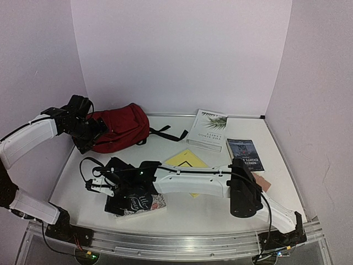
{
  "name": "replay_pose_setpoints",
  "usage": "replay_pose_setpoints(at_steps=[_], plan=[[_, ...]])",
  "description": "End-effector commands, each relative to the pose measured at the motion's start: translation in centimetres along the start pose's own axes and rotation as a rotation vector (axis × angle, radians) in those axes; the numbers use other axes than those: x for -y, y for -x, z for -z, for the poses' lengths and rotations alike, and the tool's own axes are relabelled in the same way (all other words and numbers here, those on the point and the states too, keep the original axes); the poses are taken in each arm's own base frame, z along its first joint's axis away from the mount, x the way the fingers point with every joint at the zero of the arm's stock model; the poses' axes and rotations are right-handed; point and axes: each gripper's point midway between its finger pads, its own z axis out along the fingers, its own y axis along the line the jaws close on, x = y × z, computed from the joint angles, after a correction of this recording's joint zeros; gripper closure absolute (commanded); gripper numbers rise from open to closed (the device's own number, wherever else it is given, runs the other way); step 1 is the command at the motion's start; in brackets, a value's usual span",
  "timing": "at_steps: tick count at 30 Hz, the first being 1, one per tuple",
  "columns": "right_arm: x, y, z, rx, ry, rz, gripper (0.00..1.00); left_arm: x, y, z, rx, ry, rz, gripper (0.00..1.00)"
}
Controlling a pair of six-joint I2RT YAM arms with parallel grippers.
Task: Pack the student bag
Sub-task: Move the book to the center of the board.
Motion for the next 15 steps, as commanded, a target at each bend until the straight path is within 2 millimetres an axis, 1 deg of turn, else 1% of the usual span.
replay_pose_setpoints(at_steps=[1, 5, 9, 11, 13, 15], plan=[[0.9, 1.7, -1.7, 0.065, -0.057, -0.018, 0.02, -0.1, 1.0, 1.4, 0.043, 0.006, 0.009, 0.0], [1.0, -0.4, -3.8, 0.021, -0.086, 0.023, 0.02, 0.1, 1.2, 2.0, 0.049, -0.009, -0.006, 0.0], [1.5, -3.0, -5.2, -0.044, -0.119, 0.048, 0.02, 0.2, 1.1, 2.0, 0.038, -0.002, -0.021, 0.0], [2.2, -4.0, -5.4, -0.077, -0.146, 0.05, 0.03, 0.1, 0.9, 1.8, 0.027, 0.002, -0.024, 0.0], [2.9, -5.3, -5.2, -0.114, -0.161, 0.045, 0.07, -0.1, 0.8, 1.6, 0.021, 0.008, -0.023, 0.0], [3.6, -7.1, -4.9, -0.16, -0.164, 0.024, 0.1, -0.1, 0.7, 1.4, 0.02, 0.01, -0.023, 0.0]])
